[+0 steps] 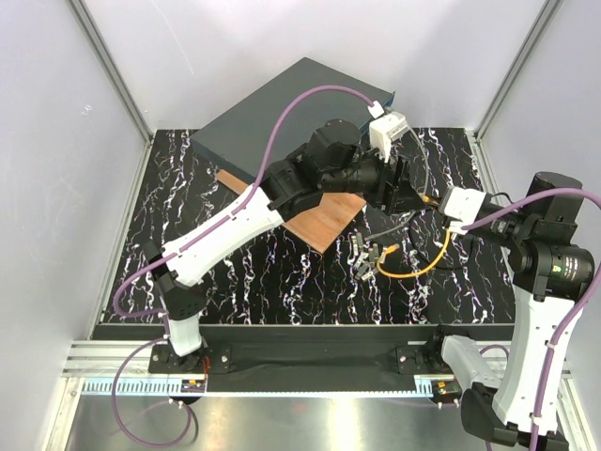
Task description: Insert the plug into the switch port
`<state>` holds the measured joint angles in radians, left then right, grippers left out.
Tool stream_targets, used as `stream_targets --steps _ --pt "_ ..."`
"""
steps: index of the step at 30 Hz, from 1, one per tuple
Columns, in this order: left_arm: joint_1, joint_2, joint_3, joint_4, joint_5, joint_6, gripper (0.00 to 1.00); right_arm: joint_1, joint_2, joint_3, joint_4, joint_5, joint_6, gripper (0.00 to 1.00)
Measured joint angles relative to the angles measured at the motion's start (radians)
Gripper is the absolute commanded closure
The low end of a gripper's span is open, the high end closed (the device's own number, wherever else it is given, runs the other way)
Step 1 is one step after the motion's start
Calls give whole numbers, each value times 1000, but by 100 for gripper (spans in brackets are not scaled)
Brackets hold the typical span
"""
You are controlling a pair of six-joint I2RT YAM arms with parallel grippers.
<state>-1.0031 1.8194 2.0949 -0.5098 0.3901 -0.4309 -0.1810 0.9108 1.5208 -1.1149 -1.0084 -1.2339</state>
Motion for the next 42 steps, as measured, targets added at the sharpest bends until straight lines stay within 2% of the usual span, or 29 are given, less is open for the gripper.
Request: stream_targets --steps 7,10,11,13,17,18,21,22,23,24,25,27,30,34,37,42 --pt "-8 16 0 12 7 -30 37 10 -2 -5 -37 6 -47 100" --pt "-9 16 0 16 8 -40 42 11 -4 -8 -45 6 -68 100" --pt "-9 16 0 18 8 -43 49 12 -4 -10 -50 6 -74 100" --pt "-10 16 0 20 13 -50 53 13 -6 -12 -58 8 -89 100" --pt "-15 19 0 34 27 -62 71 15 -15 -22 -61 16 -101 100" --pt "-17 20 0 38 31 -66 81 16 -18 -24 -61 19 -101 100" --pt "-17 23 0 38 34 -72 100 15 -25 -28 -55 30 -96 100" --pt "-16 24 0 39 40 -74 100 15 -27 -31 -51 34 -93 99" --pt "-16 24 0 38 44 -71 100 16 -29 -33 -46 35 -85 92" --pt "-15 24 0 40 46 -69 100 16 -29 -35 -39 35 -69 54" --pt "-15 24 -2 42 47 -65 100 16 -30 -36 -34 35 -43 39" --pt "-8 21 -16 51 70 -47 100 17 -30 -37 -15 35 0 16" --pt "11 -18 -113 89 130 -7 100 18 -23 -34 -6 37 65 9" --pt "54 -129 -323 140 190 98 100 18 51 43 -72 27 144 12" --pt "71 -205 -406 158 230 193 100 18 115 111 -143 -17 159 13" --pt "61 -365 -521 232 315 376 100 18 180 144 -193 -112 161 6"
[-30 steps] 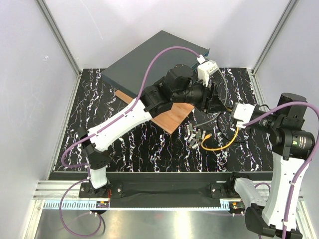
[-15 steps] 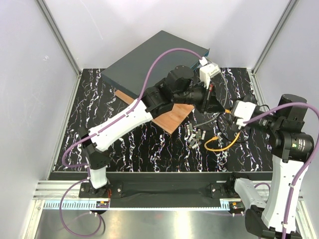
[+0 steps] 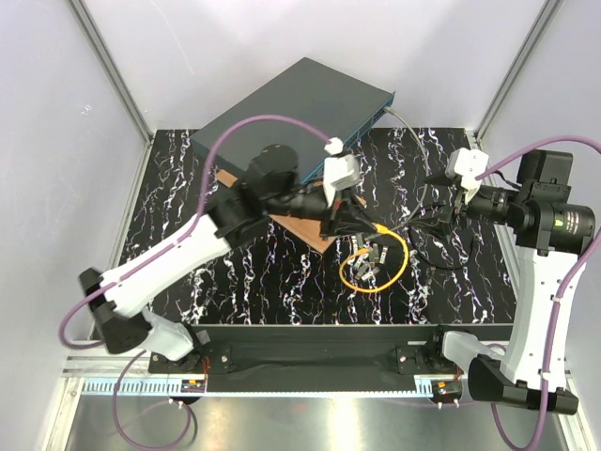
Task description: Insert the plug into the switch port
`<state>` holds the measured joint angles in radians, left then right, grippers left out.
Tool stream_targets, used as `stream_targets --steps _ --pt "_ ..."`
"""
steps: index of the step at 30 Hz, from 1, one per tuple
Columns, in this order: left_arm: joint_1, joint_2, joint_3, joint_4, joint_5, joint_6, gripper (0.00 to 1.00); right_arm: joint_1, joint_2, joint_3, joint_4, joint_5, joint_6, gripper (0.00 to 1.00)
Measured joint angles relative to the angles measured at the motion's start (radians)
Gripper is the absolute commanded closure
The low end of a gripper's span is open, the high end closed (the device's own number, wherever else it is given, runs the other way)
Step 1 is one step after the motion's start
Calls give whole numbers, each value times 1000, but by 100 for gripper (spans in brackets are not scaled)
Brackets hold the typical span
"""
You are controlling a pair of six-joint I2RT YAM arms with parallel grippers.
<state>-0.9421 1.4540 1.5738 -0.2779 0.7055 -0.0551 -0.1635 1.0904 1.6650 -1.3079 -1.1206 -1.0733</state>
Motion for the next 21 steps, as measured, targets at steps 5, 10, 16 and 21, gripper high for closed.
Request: stream_targets --steps 5,10,16,21 --pt "-18 -81 -25 48 55 139 100 0 -9 -1 -24 -26 37 0" --pt "-29 -85 -47 43 65 275 100 0 -83 -8 -27 -10 105 0" --pt "-35 -84 -96 37 60 390 100 1 -60 75 -43 11 129 3" --pt "-48 -74 -98 46 58 436 100 11 -17 71 -43 14 114 11"
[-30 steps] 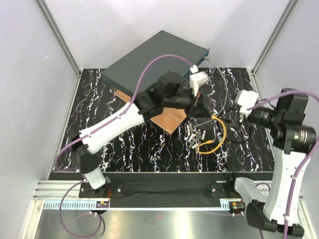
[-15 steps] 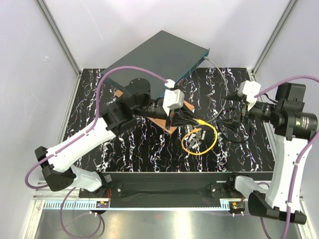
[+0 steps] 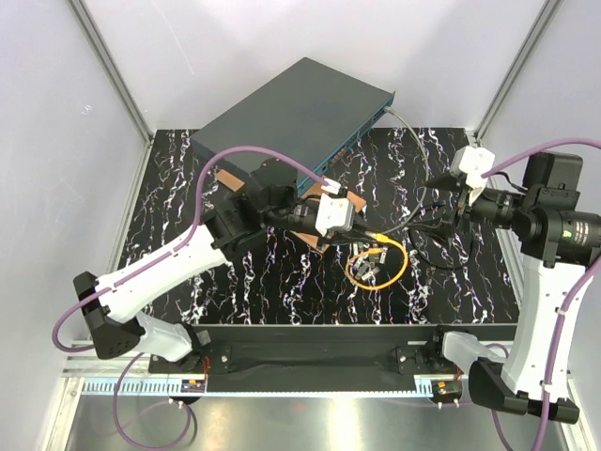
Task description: Insert the plug into the switch port
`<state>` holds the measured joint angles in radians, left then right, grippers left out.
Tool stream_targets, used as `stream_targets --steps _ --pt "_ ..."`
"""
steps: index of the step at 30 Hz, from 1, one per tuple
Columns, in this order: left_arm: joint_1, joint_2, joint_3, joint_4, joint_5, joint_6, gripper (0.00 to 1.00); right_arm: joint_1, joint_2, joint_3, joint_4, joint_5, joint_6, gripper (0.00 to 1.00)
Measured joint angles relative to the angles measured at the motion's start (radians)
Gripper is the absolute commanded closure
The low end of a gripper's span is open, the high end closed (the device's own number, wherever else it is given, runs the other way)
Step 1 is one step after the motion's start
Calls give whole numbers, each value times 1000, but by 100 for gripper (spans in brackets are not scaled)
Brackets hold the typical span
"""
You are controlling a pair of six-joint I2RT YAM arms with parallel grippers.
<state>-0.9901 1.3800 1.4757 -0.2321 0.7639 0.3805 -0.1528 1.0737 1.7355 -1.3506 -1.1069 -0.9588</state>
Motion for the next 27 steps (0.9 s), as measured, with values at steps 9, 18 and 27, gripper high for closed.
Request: stream_targets --steps 9,18,27 --pt "-4 58 0 86 -15 -16 100 30 -29 -76 -4 -64 -71 18" --pt "58 78 0 180 -32 -112 100 33 -17 -215 154 152 414 1" --pt "95 105 0 203 -29 -146 100 33 -27 -196 183 148 447 2"
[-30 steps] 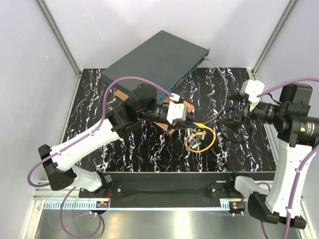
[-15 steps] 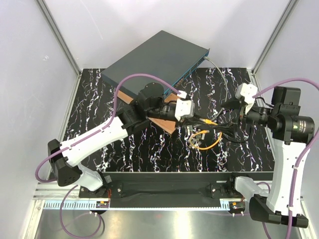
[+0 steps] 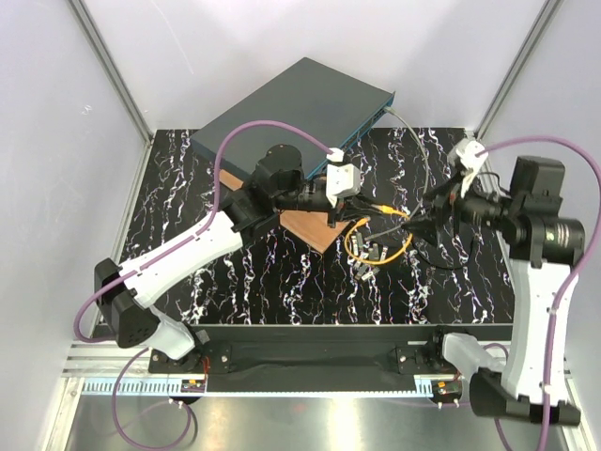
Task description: Insert the plug into the switch port
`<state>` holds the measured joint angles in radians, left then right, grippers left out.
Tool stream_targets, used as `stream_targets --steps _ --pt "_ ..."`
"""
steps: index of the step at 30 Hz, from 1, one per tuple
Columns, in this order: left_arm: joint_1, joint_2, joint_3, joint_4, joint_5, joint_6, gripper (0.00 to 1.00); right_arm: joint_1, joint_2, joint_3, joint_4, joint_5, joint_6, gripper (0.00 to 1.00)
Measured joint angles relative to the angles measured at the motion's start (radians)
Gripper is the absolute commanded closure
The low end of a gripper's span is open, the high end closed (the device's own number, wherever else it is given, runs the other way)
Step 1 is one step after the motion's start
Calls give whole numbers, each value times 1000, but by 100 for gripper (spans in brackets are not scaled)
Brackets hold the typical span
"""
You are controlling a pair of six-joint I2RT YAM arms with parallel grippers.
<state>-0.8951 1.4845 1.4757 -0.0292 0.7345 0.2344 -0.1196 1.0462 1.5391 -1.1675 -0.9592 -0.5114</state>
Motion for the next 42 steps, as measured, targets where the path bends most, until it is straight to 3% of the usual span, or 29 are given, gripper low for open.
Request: stream_targets --steps 7,9,10,13,24,42 --pt "0 27 1 32 25 -40 100 0 -93 2 -4 -107 -167 2" --pt "0 32 1 44 32 -54 100 0 -81 6 -9 -126 -227 11" --pt "0 35 2 51 36 -61 100 0 -68 10 -18 -135 -261 24" --pt "0 38 1 64 50 -72 100 2 -14 32 -62 -169 -363 38" --pt "0 38 2 104 100 -80 100 30 30 31 -76 -233 -480 51" --pt "0 77 11 167 102 -157 100 100 26 22 -35 -207 -468 59"
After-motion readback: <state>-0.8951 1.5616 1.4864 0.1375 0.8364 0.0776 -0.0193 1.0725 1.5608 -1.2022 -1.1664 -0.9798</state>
